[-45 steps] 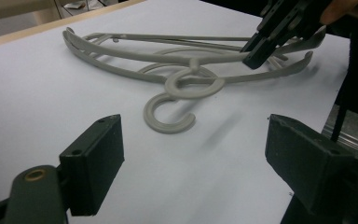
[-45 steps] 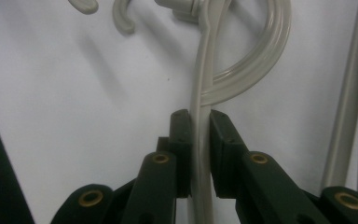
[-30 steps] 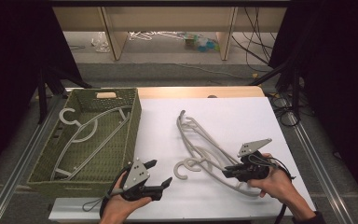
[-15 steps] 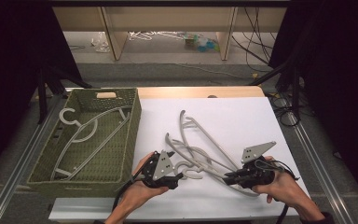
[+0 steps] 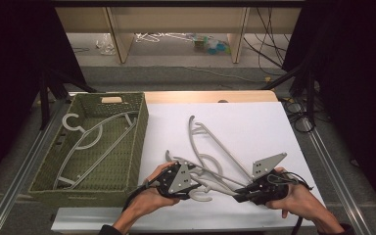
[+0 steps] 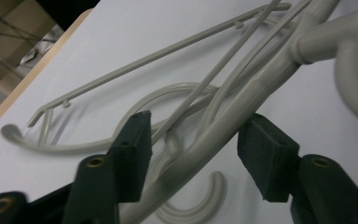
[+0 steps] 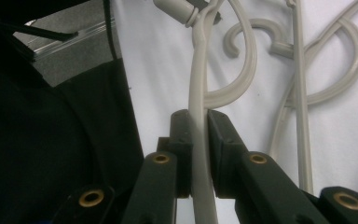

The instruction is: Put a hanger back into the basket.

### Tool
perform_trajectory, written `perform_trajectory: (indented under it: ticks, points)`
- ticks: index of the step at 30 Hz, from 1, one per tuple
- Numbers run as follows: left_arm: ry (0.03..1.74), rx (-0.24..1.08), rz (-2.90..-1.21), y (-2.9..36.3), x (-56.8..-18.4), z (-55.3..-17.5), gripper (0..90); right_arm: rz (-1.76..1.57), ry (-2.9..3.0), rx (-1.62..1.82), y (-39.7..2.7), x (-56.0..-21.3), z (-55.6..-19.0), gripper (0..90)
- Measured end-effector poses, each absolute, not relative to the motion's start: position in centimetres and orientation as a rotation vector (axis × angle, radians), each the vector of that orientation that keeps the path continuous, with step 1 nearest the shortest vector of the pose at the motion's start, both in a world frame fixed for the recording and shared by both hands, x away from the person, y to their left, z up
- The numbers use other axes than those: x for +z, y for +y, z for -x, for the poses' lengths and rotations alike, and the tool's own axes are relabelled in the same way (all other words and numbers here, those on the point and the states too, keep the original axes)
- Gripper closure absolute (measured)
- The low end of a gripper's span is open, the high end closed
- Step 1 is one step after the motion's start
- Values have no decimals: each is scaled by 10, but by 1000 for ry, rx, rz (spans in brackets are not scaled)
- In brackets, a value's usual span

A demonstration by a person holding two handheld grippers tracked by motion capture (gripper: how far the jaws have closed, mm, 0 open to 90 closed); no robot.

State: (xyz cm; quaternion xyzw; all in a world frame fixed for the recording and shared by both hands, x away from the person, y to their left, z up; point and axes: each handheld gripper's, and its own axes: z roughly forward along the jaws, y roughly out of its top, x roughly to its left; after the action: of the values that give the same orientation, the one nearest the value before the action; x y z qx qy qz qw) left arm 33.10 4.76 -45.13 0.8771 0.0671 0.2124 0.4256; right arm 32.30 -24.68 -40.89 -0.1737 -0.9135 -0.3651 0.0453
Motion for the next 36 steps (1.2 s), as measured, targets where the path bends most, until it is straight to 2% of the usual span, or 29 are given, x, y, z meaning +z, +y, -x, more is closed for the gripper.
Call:
perform_trajectory:
  ticks: [4,16,19,20,22,23,25,29,36]
  points:
    - [101,505,-2200,43,-452,-330,573,514,-2788,-1115,-247,-410,-324,810]
    - [-143,556,-2295,40,-446,-330,691,449,-2807,-1115,-248,-412,-327,798]
    - [-165,580,-2291,38,-443,-328,717,460,-2838,-1119,-251,-410,-329,716]
    - [-180,589,-2293,37,-441,-328,737,473,-2868,-1146,-252,-409,-330,641]
    - [-181,597,-2293,37,-439,-327,743,476,-2878,-1155,-252,-409,-331,627]
    - [-183,605,-2290,36,-438,-327,763,504,-2924,-1175,-252,-406,-332,536]
    - [-181,611,-2291,35,-433,-326,771,518,-2934,-1188,-252,-405,-333,517]
    - [-112,606,-2276,34,-423,-329,792,633,-3017,-1361,-253,-394,-337,371]
    - [69,546,-2318,35,-415,-332,792,839,-2938,-1597,-266,-381,-342,335]
